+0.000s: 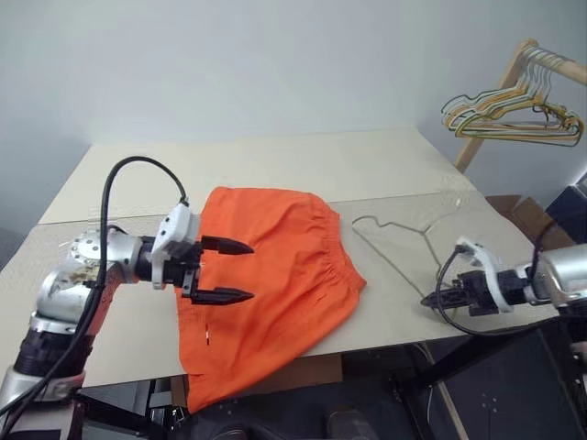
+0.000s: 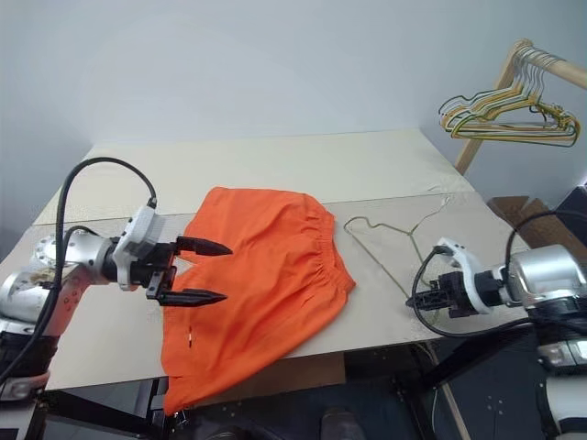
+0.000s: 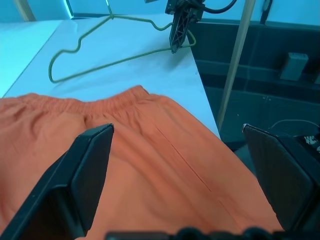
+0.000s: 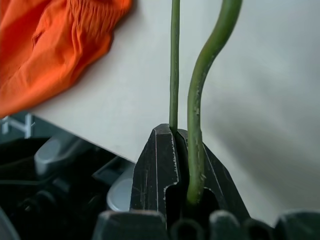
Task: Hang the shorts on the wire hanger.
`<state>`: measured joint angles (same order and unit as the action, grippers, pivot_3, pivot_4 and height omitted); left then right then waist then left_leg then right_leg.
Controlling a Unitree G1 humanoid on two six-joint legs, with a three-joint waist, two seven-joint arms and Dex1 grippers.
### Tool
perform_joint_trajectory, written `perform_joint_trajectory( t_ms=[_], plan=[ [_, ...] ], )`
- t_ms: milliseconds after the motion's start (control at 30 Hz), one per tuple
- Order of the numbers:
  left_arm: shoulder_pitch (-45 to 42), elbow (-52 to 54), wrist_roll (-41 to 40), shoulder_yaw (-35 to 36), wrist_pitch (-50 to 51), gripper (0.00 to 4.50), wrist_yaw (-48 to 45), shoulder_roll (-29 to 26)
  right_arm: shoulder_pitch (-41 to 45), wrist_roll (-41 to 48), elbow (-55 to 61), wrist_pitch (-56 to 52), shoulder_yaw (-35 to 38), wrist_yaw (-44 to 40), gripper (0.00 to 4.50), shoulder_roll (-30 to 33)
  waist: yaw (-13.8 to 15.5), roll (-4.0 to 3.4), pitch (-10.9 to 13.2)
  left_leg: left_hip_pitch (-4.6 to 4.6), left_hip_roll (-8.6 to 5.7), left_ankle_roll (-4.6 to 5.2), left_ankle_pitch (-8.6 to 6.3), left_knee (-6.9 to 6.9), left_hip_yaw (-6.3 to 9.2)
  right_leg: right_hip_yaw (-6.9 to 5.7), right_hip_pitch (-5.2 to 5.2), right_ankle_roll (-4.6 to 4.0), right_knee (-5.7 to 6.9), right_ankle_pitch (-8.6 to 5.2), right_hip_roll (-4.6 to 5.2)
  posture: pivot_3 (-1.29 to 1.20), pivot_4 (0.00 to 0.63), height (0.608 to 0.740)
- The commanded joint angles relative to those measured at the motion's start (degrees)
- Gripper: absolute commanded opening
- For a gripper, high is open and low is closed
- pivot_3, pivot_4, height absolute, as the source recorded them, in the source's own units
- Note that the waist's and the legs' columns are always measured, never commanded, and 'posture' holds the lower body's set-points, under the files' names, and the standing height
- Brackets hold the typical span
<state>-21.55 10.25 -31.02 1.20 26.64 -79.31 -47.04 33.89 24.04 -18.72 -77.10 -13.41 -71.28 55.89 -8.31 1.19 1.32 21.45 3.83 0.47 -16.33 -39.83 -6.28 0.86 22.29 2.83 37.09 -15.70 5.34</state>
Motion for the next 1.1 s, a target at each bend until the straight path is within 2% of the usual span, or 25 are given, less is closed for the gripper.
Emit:
perform_joint_trajectory(
  t_ms=[33,233,500,967,1100],
  plan=[
    [0.2,2.67,-1.76,1.88,0.68,4.48,0.67,-1.22,2.86,0.5,-2.67,2.47,-2.77,-3.98,0.0,-0.14,0.25,0.0,0.0,0.0,-0.01,0.0,0.0,-0.01,0.0,0.0,0.0,0.0,0.01,0.0,0.01,-0.09,0.0,0.74],
    [1.82,4.4,-2.58,2.6,1.24,4.48,1.61,-2.01,4.42,0.84,-4.04,5.24,-6.43,-10.97,0.0,1.12,1.49,-0.01,0.0,0.0,0.0,0.0,0.0,0.0,-0.02,-0.01,0.02,0.0,0.01,0.0,0.0,-0.07,0.0,0.74],
    [2.76,5.3,-2.91,2.53,1.17,4.48,2.76,-1.91,6.78,-0.7,-9.54,6.83,-4.75,-9.36,0.0,-0.46,2.74,-0.02,-0.01,0.0,-0.01,-0.01,0.0,0.0,-0.12,-0.02,0.02,0.0,0.0,0.0,0.0,-0.07,0.0,0.74],
    [4.17,6.29,-3.09,2.69,0.9,4.48,3.88,-2.23,2.41,1.86,-3.46,6.45,-4.78,-15.24,0.0,5.32,3.4,-0.02,0.0,0.05,-0.01,-0.01,0.0,-0.01,-0.13,-0.06,0.04,-0.01,-0.02,0.0,0.01,-0.06,0.0,0.74],
    [4.38,6.35,-3.1,2.53,0.76,4.48,3.89,-2.36,-0.46,2.44,2.99,7.26,-7.64,-18.35,0.0,8.59,3.78,-0.05,0.0,0.05,0.0,-0.01,-0.01,0.01,-0.13,-0.06,0.07,-0.01,-0.02,0.0,0.0,-0.06,0.0,0.74]
  ],
)
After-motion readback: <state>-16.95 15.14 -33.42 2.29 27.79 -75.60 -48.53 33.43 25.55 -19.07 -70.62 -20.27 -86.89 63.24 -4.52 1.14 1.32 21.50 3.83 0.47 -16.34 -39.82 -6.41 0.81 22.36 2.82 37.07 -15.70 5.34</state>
